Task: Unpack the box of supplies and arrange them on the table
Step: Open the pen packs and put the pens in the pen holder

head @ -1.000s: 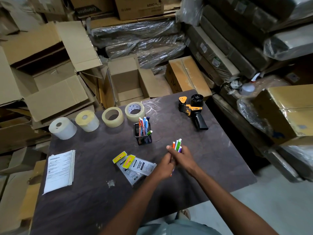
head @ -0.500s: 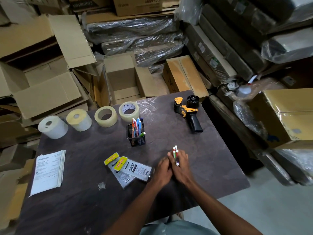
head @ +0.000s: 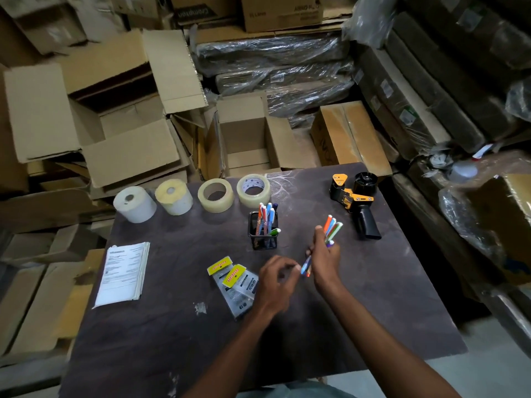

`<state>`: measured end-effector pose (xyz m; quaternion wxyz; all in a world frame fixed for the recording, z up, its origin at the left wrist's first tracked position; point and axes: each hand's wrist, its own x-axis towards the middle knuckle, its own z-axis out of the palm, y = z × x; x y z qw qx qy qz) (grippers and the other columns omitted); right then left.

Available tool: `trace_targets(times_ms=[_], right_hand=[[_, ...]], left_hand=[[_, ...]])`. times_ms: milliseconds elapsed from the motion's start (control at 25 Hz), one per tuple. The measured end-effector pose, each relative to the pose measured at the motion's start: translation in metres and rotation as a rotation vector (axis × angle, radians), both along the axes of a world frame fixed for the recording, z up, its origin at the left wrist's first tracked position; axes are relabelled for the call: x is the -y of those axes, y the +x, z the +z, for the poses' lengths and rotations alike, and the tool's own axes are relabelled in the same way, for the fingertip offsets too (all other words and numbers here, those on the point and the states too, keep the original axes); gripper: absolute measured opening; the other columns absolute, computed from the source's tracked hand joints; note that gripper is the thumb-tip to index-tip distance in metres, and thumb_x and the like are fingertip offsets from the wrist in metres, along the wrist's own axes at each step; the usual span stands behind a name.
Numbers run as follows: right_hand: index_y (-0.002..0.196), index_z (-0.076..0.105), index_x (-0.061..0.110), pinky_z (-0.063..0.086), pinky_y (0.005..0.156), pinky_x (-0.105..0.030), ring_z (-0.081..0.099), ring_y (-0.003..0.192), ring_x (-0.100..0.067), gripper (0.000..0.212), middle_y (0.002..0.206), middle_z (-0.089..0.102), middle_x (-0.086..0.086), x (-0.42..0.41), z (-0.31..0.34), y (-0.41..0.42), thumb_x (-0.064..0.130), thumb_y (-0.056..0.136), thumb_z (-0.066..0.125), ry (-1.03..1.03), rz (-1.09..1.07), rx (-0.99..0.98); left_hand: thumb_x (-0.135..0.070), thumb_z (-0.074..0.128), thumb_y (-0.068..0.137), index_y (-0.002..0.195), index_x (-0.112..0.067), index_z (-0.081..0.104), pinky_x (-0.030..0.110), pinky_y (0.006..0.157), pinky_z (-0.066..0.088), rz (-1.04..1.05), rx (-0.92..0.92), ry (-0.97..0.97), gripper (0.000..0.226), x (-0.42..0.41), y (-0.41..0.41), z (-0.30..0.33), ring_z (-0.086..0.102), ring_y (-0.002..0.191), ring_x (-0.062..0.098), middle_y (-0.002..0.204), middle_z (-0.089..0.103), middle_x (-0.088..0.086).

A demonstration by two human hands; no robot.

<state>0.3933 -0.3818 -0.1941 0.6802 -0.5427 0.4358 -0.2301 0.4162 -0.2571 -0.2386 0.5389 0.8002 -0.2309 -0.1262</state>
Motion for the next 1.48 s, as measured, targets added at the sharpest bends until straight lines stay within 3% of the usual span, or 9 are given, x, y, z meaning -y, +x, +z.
trace_targets(times_ms=[240, 400, 600, 760, 840, 1080, 1280, 1360, 1480], right_hand=[[0.064, 0.053, 0.02, 0.042, 0.048, -0.026, 0.048, 0.047, -0.016, 0.042, 0.053, 0.048, -0.001, -0.019, 0.05, 0.054, 0.045, 0.095, 0.063, 0.056, 0.133, 0.246], [0.078, 0.058, 0.01, 0.044, 0.046, -0.023, 0.05, 0.046, -0.012, 0.041, 0.059, 0.052, -0.005, -0.034, 0.057, 0.104, 0.047, 0.097, 0.059, -0.048, 0.106, 0.216], [0.097, 0.06, 0.009, 0.047, 0.048, -0.02, 0.055, 0.049, -0.004, 0.039, 0.065, 0.058, 0.0, -0.045, 0.046, 0.136, 0.047, 0.101, 0.05, -0.139, 0.041, 0.166], [0.117, 0.061, 0.013, 0.052, 0.062, -0.018, 0.065, 0.069, 0.005, 0.042, 0.087, 0.07, 0.0, -0.049, 0.027, 0.144, 0.05, 0.1, 0.049, -0.255, 0.066, 0.092], [0.123, 0.06, 0.018, 0.058, 0.072, -0.026, 0.069, 0.082, -0.001, 0.043, 0.096, 0.072, 0.002, -0.049, 0.022, 0.146, 0.053, 0.099, 0.05, -0.287, 0.111, 0.083], [0.112, 0.065, 0.025, 0.062, 0.076, -0.038, 0.071, 0.088, -0.011, 0.035, 0.095, 0.073, 0.003, -0.047, 0.014, 0.138, 0.053, 0.095, 0.057, -0.355, 0.194, 0.084], [0.109, 0.067, 0.023, 0.055, 0.078, -0.016, 0.067, 0.089, 0.0, 0.023, 0.097, 0.072, 0.007, -0.032, 0.018, 0.134, 0.035, 0.09, 0.072, -0.5, 0.203, 0.072], [0.108, 0.068, 0.023, 0.058, 0.084, -0.029, 0.066, 0.094, -0.003, 0.017, 0.1, 0.071, 0.008, -0.025, 0.014, 0.134, 0.033, 0.096, 0.062, -0.535, 0.221, 0.023], [0.123, 0.063, 0.023, 0.049, 0.099, -0.045, 0.058, 0.113, -0.012, 0.035, 0.122, 0.066, 0.002, -0.018, -0.002, 0.128, 0.042, 0.103, 0.042, -0.717, 0.456, -0.151]], left_hand=[[-0.035, 0.049, 0.094, 0.083, -0.027, 0.071, 0.031, 0.075, 0.054, 0.279, -0.196, -0.083, 0.026, -0.044, 0.035, -0.003, 0.069, 0.079, 0.008, 0.077, 0.073, -0.006], [-0.03, 0.05, 0.099, 0.084, -0.023, 0.07, 0.024, 0.067, 0.051, 0.28, -0.284, -0.121, 0.026, -0.056, 0.05, -0.005, 0.066, 0.07, 0.008, 0.074, 0.071, 0.0], [-0.021, 0.049, 0.104, 0.092, -0.017, 0.07, 0.028, 0.067, 0.054, 0.254, -0.377, -0.118, 0.024, -0.068, 0.066, -0.015, 0.067, 0.072, 0.013, 0.081, 0.072, 0.009], [-0.022, 0.049, 0.103, 0.091, -0.02, 0.07, 0.031, 0.068, 0.054, 0.259, -0.425, -0.119, 0.025, -0.07, 0.08, -0.025, 0.069, 0.07, 0.016, 0.08, 0.073, 0.009], [-0.022, 0.049, 0.104, 0.091, -0.02, 0.07, 0.028, 0.067, 0.054, 0.254, -0.438, -0.115, 0.025, -0.071, 0.084, -0.027, 0.068, 0.07, 0.016, 0.08, 0.073, 0.008], [-0.024, 0.048, 0.104, 0.09, -0.023, 0.07, 0.03, 0.068, 0.055, 0.231, -0.453, -0.083, 0.026, -0.073, 0.088, -0.035, 0.069, 0.071, 0.013, 0.079, 0.073, 0.003], [-0.025, 0.048, 0.103, 0.092, -0.021, 0.07, 0.028, 0.067, 0.053, 0.215, -0.449, -0.097, 0.025, -0.07, 0.088, -0.034, 0.068, 0.072, 0.014, 0.081, 0.074, 0.006], [-0.024, 0.048, 0.104, 0.092, -0.019, 0.07, 0.028, 0.067, 0.053, 0.212, -0.449, -0.105, 0.025, -0.069, 0.089, -0.032, 0.067, 0.071, 0.013, 0.082, 0.074, 0.007], [-0.021, 0.048, 0.103, 0.093, -0.017, 0.07, 0.029, 0.067, 0.052, 0.222, -0.436, -0.122, 0.025, -0.069, 0.088, -0.03, 0.066, 0.07, 0.012, 0.081, 0.073, 0.007]])
